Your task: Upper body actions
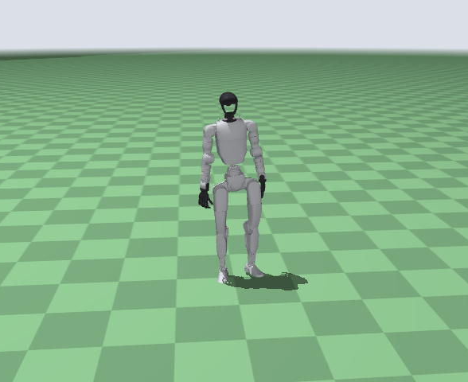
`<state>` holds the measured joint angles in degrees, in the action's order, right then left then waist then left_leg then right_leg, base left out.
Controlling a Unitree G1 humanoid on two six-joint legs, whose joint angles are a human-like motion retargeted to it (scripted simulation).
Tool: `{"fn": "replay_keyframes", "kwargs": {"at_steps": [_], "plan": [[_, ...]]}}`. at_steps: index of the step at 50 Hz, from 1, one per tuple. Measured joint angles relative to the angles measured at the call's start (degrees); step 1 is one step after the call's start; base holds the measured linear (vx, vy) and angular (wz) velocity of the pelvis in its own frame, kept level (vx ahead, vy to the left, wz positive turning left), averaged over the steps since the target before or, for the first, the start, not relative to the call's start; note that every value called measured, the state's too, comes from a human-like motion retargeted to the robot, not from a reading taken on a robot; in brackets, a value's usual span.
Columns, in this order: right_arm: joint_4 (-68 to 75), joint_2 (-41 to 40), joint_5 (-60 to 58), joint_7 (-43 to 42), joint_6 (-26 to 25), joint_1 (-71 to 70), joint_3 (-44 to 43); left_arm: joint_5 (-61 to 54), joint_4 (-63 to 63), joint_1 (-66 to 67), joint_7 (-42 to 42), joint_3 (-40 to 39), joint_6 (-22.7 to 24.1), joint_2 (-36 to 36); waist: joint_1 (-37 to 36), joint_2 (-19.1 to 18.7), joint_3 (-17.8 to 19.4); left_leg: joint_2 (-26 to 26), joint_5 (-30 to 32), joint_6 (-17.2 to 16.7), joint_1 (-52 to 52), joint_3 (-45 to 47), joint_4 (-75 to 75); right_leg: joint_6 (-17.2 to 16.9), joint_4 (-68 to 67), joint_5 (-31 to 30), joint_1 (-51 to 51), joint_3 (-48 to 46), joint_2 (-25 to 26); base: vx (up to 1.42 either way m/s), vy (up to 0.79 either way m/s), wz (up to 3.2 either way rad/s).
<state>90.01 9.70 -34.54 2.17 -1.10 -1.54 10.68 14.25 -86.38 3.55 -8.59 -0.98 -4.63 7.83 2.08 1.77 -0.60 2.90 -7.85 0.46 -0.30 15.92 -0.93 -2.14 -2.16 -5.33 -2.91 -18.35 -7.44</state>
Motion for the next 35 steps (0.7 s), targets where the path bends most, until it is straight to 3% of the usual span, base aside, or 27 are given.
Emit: {"fn": "replay_keyframes", "kwargs": {"at_steps": [35], "plan": [[0.1, -0.1, -0.4, 0.2, 0.0, -0.2, 0.2, -0.1, -0.2, -0.2, 0.0, -0.1, 0.1, 0.0, 0.0, 0.0, 0.0, 0.0, -0.1, -0.1, 0.1, 0.1, -0.1, -0.1, 0.1, 0.1, -0.1, 0.1, 0.0, 0.0, 0.0, 0.0]]}}
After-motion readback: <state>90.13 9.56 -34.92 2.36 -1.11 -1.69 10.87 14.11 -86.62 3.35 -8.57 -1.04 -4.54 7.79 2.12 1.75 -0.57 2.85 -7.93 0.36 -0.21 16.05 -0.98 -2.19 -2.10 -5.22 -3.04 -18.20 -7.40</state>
